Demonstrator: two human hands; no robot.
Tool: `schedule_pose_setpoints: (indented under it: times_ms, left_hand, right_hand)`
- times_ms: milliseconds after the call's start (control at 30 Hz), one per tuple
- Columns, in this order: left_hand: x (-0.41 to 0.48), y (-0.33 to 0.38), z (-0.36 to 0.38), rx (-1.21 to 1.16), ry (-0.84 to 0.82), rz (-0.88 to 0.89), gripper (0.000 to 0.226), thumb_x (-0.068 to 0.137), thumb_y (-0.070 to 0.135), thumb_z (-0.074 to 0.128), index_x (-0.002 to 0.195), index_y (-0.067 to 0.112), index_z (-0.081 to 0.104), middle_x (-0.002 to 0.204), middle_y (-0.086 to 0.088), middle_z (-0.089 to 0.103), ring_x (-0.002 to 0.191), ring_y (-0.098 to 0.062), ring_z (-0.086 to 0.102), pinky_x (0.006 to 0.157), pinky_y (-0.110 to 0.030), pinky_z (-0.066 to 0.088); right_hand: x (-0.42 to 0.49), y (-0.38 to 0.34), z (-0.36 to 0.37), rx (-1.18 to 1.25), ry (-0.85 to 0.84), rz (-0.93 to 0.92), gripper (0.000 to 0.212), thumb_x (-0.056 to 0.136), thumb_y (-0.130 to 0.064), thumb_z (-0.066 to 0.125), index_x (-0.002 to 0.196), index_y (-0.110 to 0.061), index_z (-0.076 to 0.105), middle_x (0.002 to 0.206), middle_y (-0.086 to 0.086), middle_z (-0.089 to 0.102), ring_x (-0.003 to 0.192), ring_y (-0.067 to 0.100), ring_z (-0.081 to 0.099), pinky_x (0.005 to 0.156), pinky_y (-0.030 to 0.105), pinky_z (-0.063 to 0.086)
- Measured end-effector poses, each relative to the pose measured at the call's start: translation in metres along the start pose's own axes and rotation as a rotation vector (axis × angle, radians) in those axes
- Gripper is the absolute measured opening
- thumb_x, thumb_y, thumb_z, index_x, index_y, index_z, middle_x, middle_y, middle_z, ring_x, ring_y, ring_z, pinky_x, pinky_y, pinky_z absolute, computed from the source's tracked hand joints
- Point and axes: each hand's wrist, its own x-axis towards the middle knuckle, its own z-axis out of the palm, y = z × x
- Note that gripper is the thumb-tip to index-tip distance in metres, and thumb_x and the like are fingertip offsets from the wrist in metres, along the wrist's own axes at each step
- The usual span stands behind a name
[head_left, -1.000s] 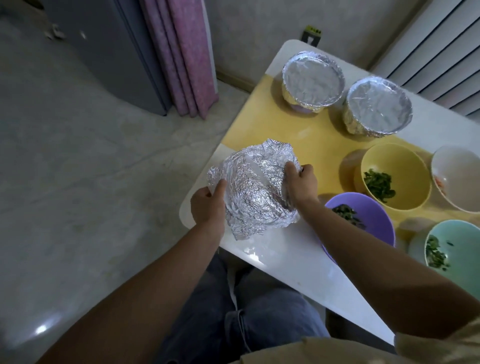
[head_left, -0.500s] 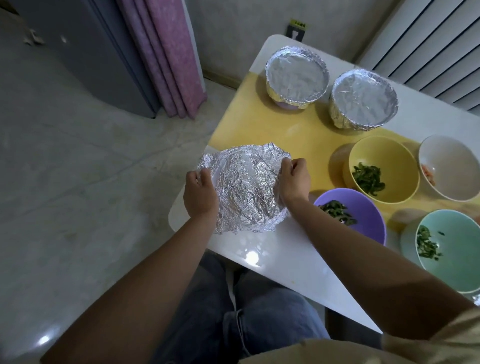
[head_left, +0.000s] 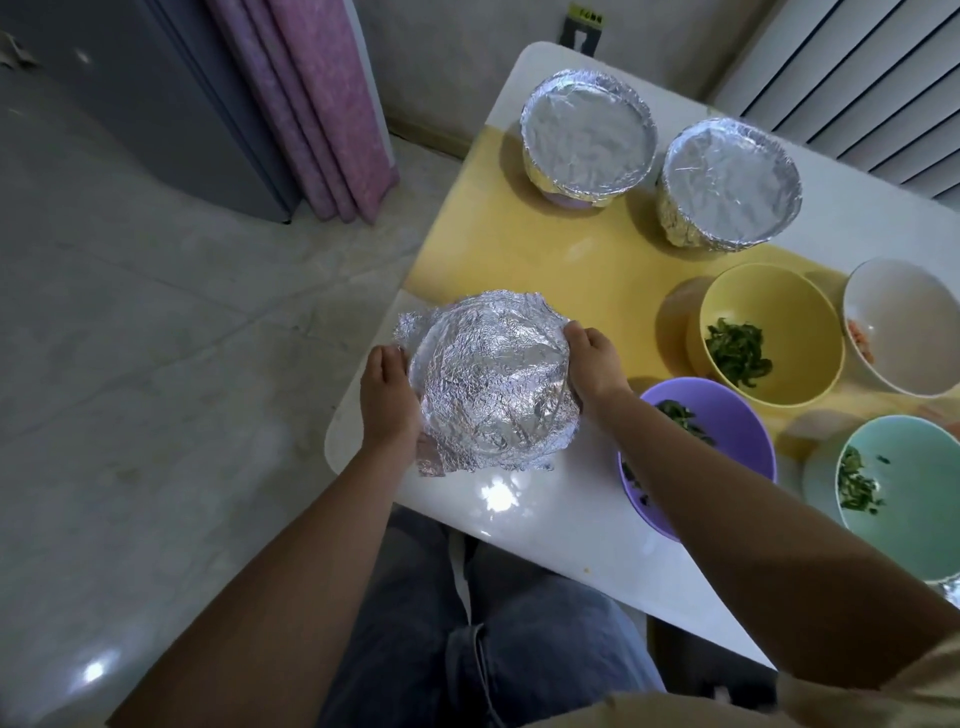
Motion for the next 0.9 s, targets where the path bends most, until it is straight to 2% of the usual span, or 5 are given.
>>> schedule_pose_setpoints:
  times_ms: [133,233,500,767,900]
  left_hand:
    - [0.004,-0.005,0.000,-0.108,-0.056,-0.117,0.032,0.103,0.022,0.035,0.074,0.021,0.047,0.070,0.002,0.046,0.063,-0.015,0.039,0.061,-0.031,0.030]
    - [0.005,-0.007,0.001,-0.142,-0.083,-0.154,0.033,0.103,0.021,0.034,0.072,0.020,0.045,0.067,0.002,0.043,0.060,-0.015,0.035,0.058,-0.030,0.028]
    - [0.006,-0.011,-0.001,-0.166,-0.136,-0.154,0.033,0.104,0.021,0.037,0.073,0.019,0.047,0.069,0.001,0.048,0.067,-0.018,0.044,0.068,-0.036,0.035]
    - [0.006,-0.010,-0.003,-0.017,-0.060,0.050,0.019,0.104,0.017,0.041,0.097,0.013,0.058,0.082,0.001,0.054,0.071,-0.014,0.049,0.066,-0.027,0.039]
    - [0.006,-0.006,-0.008,0.231,0.052,0.155,0.026,0.103,0.022,0.045,0.125,0.013,0.053,0.093,-0.005,0.062,0.082,-0.021,0.058,0.066,-0.027,0.037]
  right_hand:
    - [0.006,0.002,-0.004,0.065,-0.063,0.082,0.045,0.101,-0.037,0.047,0.127,-0.001,0.055,0.072,-0.007,0.056,0.073,0.013,0.046,0.070,0.029,0.040]
    - [0.007,0.001,-0.004,0.084,-0.068,0.109,0.044,0.100,-0.038,0.050,0.129,-0.004,0.056,0.109,0.009,0.057,0.103,0.022,0.050,0.097,0.035,0.037]
    - [0.007,-0.002,-0.003,0.119,-0.124,0.162,0.069,0.082,-0.058,0.059,0.130,-0.009,0.058,0.129,0.006,0.059,0.120,0.027,0.053,0.111,0.044,0.035]
    - [0.003,-0.002,-0.005,0.124,-0.082,0.136,0.045,0.099,-0.039,0.051,0.130,-0.007,0.056,0.128,0.012,0.057,0.119,0.028,0.050,0.108,0.041,0.035]
    - [-0.003,-0.005,-0.007,0.073,-0.048,0.068,0.038,0.102,-0.039,0.043,0.119,-0.006,0.053,0.080,0.003,0.053,0.070,0.015,0.048,0.064,0.029,0.039]
